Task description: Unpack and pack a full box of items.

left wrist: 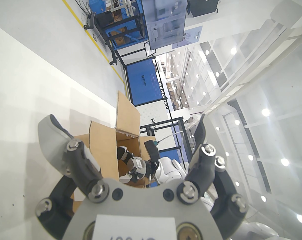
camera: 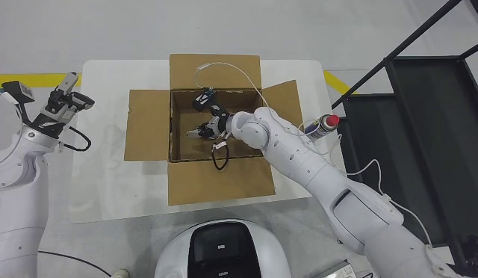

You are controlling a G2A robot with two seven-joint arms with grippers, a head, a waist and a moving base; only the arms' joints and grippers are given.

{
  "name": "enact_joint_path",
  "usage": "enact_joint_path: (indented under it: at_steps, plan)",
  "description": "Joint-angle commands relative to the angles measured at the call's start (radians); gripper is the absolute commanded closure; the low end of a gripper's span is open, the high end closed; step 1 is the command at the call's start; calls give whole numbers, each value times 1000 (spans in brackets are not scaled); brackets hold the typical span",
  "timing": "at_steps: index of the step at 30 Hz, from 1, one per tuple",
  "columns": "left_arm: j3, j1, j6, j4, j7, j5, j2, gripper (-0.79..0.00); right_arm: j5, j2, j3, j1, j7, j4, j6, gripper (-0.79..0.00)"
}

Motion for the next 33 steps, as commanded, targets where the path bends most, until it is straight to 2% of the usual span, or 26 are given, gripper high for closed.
enact_joint_path:
  at_steps: [1, 4, 8, 19, 21, 28, 33]
  plan:
    - [0, 0, 0, 0, 0, 0, 0, -785, 0, 0, 0, 0, 0, 0, 0, -785]
    - [0, 0, 0, 0, 0, 0, 0, -785, -5, 0, -2, -4, 8, -2, 7, -785]
    - [0, 0, 0, 0, 0, 0, 0, -785, -18, -14, -19, 7, 77, 9, 83, -785]
    - [0, 0, 0, 0, 0, 0, 0, -785, 13, -85, -94, 44, 138, 124, 153, -776]
    - [0, 0, 0, 0, 0, 0, 0, -785, 14, -99, -105, 53, 131, 153, 160, -720]
    - [0, 0, 0, 0, 0, 0, 0, -785, 13, -142, -130, 82, 113, 246, 189, -394]
    - [0, 0, 0, 0, 0, 0, 0, -785, 14, -167, -139, 98, 107, 297, 190, -289]
